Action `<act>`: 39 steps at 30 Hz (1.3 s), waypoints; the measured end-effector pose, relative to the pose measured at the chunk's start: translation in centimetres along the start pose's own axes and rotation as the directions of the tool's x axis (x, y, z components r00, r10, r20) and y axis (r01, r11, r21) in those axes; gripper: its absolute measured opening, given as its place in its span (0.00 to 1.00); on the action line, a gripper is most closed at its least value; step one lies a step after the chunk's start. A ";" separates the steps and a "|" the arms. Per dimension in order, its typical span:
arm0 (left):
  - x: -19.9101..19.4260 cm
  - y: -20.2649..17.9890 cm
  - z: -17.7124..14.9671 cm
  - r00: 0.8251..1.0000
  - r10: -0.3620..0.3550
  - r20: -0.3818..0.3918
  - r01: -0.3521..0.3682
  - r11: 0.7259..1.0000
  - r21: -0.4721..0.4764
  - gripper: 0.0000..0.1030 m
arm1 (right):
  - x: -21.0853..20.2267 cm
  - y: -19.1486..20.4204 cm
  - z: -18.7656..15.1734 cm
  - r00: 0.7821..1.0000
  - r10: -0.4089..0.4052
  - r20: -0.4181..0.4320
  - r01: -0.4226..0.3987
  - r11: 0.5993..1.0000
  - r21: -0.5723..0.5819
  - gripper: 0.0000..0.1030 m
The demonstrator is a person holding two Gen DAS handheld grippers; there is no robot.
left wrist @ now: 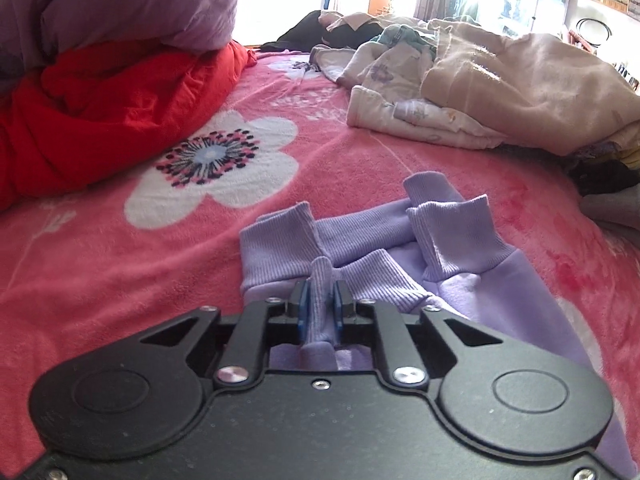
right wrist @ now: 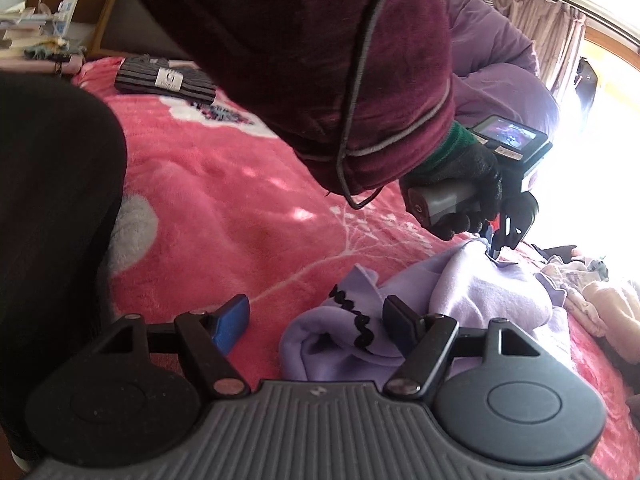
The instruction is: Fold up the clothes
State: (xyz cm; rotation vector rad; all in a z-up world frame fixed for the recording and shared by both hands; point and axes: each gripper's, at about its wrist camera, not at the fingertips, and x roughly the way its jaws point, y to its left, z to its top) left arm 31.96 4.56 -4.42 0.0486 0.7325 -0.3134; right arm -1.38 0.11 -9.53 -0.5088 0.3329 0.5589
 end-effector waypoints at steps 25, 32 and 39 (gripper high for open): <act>-14.5 0.1 -6.9 0.983 -0.100 0.154 0.117 0.987 -0.109 0.28 | -4.8 -9.3 -1.0 0.993 -0.118 0.020 0.110 0.965 0.239 0.49; -18.5 -3.6 -13.5 0.968 -0.234 0.093 0.232 0.972 0.031 0.28 | -2.2 -18.0 -1.0 0.991 -0.126 -0.049 0.133 0.835 0.534 0.46; -15.9 -4.2 -16.1 0.960 -0.280 -0.001 0.279 0.957 0.080 0.28 | 5.9 -21.0 0.0 0.985 -0.020 -0.174 0.113 0.829 0.547 0.43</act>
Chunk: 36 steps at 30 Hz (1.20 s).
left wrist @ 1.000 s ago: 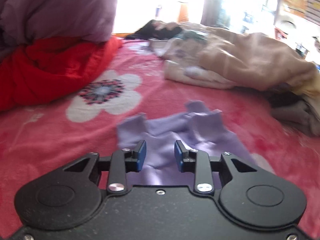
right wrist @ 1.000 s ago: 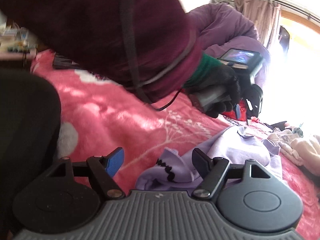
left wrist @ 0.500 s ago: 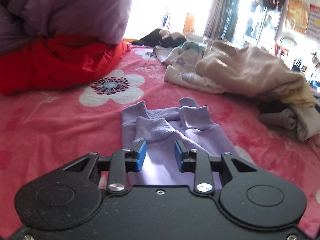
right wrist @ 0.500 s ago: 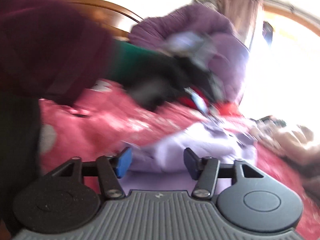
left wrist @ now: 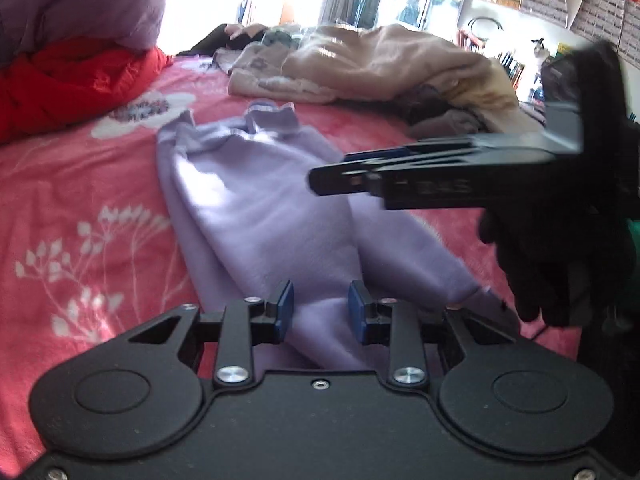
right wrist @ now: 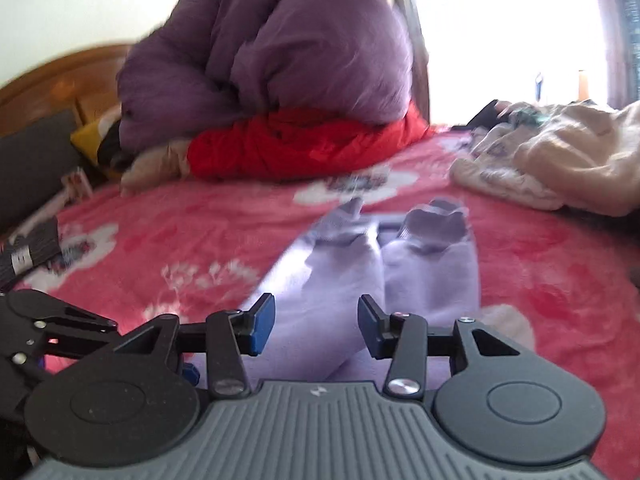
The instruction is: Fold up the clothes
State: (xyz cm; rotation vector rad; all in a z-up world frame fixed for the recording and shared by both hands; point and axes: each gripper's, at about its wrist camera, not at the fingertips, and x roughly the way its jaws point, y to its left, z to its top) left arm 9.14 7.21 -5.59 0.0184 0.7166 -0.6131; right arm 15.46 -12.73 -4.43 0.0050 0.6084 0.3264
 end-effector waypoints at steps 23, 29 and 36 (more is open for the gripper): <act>-3.9 -2.0 -0.1 0.993 0.082 0.082 -0.095 0.979 0.178 0.35 | -6.0 -4.5 -1.3 0.992 -0.126 -0.017 0.126 0.991 0.045 0.49; -6.7 -4.6 -0.4 0.971 0.198 0.133 -0.229 0.933 0.277 0.49 | -12.7 -4.3 -3.5 0.978 -0.196 0.065 0.202 0.975 -0.098 0.54; -7.6 -7.3 -4.2 0.945 0.314 0.089 -0.312 0.784 0.537 0.52 | -15.7 -0.3 -6.6 0.968 -0.225 0.110 0.249 0.823 -0.510 0.63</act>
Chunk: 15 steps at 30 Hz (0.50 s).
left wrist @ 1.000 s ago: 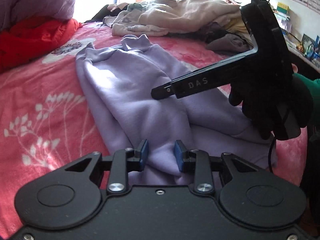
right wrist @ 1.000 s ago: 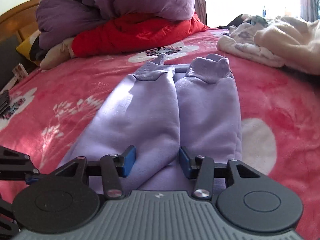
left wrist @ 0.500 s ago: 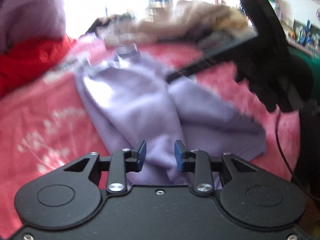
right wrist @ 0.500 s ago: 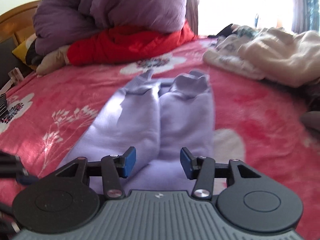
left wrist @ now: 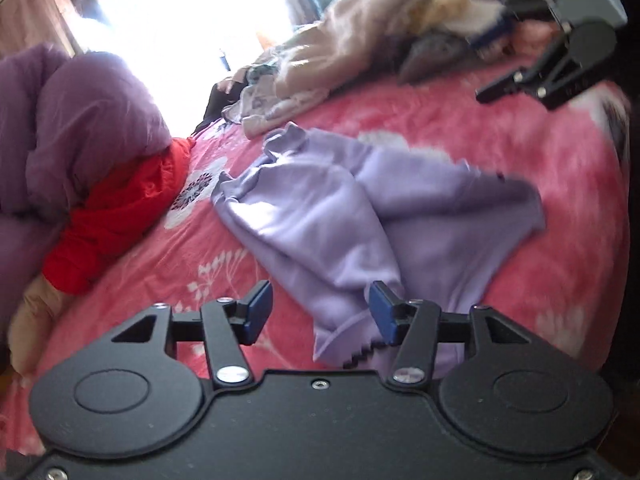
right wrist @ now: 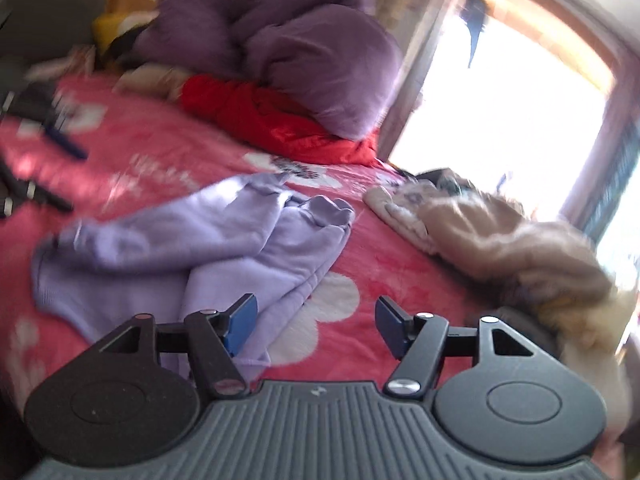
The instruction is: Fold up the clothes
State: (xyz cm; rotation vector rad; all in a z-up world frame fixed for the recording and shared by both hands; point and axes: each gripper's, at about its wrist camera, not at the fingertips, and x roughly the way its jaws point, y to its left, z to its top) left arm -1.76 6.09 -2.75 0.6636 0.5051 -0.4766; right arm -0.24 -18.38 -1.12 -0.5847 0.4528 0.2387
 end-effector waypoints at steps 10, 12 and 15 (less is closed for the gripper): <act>0.4 -5.4 -4.6 0.995 0.086 -0.060 -0.047 0.878 0.477 0.56 | -1.1 9.2 -5.9 0.987 0.047 -0.155 -0.125 0.831 -0.542 0.67; 0.8 -6.0 -5.3 0.994 0.087 -0.066 -0.040 0.854 0.518 0.56 | -0.7 10.1 -7.0 0.988 0.034 -0.152 -0.116 0.813 -0.570 0.68; 1.5 -7.5 -6.3 0.993 0.114 -0.037 -0.068 0.785 0.616 0.56 | -0.1 10.7 -7.5 0.992 0.019 -0.122 -0.087 0.812 -0.577 0.69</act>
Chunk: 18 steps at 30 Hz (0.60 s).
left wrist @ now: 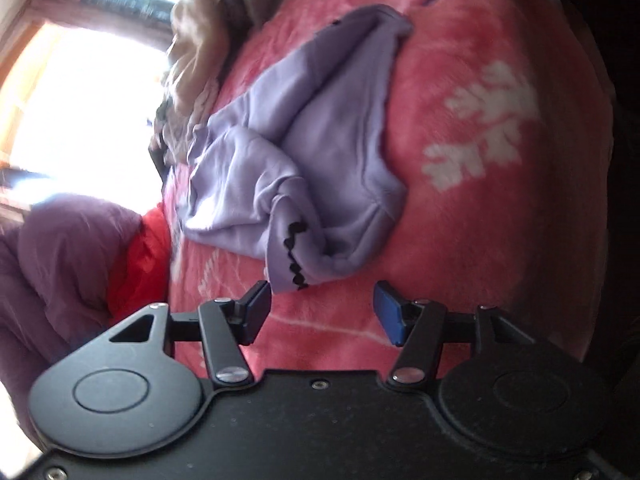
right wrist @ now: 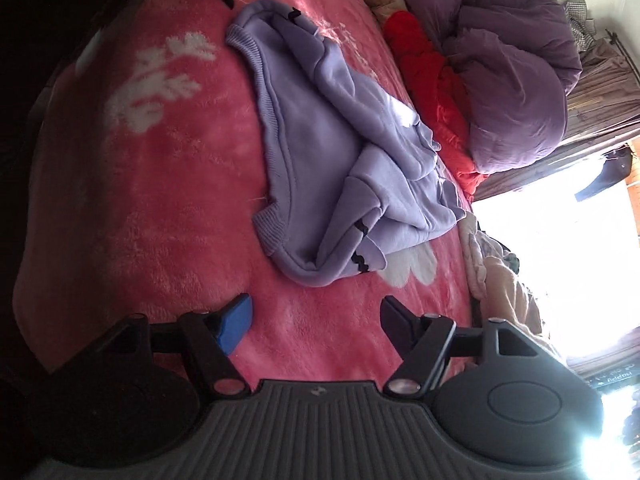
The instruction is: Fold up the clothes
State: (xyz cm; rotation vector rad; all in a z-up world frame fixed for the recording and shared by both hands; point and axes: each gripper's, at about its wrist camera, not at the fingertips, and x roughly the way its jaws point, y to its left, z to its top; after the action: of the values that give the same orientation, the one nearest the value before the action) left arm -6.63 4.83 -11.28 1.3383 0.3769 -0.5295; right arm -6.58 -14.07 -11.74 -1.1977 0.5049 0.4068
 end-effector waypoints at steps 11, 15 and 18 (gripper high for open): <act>1.5 -0.5 2.3 0.994 0.083 0.073 -0.076 0.993 -0.089 0.53 | 0.9 0.7 1.2 0.995 -0.048 0.088 0.051 0.998 -0.030 0.65; 1.4 -0.9 2.3 0.990 0.117 0.074 -0.106 0.985 -0.134 0.52 | 1.3 0.6 1.2 0.992 -0.073 0.104 0.072 0.997 0.007 0.64; 1.0 -0.9 2.2 0.988 0.136 0.068 -0.125 0.982 -0.141 0.50 | 1.1 0.4 1.0 0.989 -0.091 0.114 0.088 0.996 0.027 0.64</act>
State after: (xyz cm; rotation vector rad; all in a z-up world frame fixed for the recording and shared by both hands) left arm -6.39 2.36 -12.14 1.1978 0.2548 -0.4367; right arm -5.74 -12.92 -12.43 -1.1644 0.3534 0.3902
